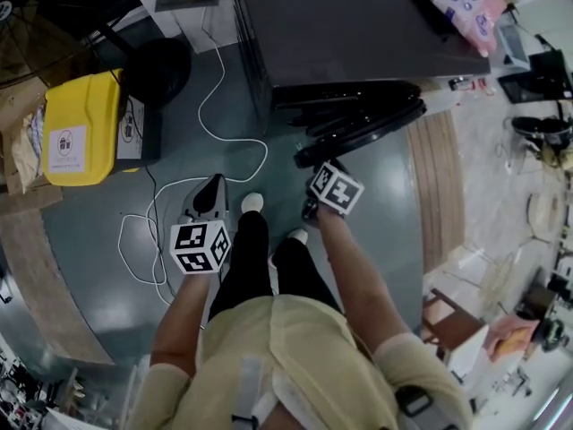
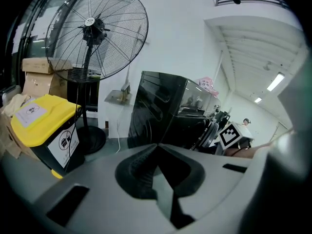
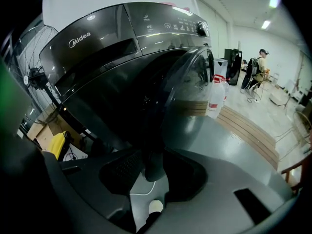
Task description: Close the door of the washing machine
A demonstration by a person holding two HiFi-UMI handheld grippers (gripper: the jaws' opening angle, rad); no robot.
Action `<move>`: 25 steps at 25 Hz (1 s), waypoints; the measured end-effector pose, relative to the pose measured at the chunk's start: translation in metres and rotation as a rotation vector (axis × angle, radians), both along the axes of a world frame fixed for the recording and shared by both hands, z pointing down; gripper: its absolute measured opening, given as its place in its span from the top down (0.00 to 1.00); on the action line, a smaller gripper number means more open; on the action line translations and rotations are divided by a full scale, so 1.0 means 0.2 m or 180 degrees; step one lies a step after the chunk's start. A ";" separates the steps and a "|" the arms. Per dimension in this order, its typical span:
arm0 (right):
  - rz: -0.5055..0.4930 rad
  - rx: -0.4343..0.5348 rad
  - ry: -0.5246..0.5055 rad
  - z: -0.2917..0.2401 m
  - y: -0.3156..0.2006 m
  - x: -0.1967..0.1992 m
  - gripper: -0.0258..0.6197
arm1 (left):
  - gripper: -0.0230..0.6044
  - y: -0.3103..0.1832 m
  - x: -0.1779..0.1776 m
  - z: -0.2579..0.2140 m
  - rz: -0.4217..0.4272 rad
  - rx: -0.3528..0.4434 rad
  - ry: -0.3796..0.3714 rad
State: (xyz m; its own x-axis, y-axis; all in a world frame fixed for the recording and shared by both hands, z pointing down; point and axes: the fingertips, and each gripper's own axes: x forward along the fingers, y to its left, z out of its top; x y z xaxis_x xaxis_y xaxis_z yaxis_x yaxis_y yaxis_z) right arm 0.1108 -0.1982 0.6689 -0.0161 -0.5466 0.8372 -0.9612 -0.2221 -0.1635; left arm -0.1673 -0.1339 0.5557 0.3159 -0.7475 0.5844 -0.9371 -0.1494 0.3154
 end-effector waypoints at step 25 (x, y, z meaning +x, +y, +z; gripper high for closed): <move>-0.0102 0.0206 -0.0151 -0.02 -0.34 -0.20 0.75 | 0.96 -0.14 -0.06 0.05 0.0056 -0.0112 -0.0038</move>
State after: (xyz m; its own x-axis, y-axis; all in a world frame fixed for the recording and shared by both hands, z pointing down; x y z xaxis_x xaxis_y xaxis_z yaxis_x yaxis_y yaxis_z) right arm 0.0703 -0.2654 0.6640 -0.0734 -0.5981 0.7981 -0.9585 -0.1787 -0.2221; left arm -0.1792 -0.1611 0.5653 0.3217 -0.7207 0.6141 -0.9382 -0.1549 0.3096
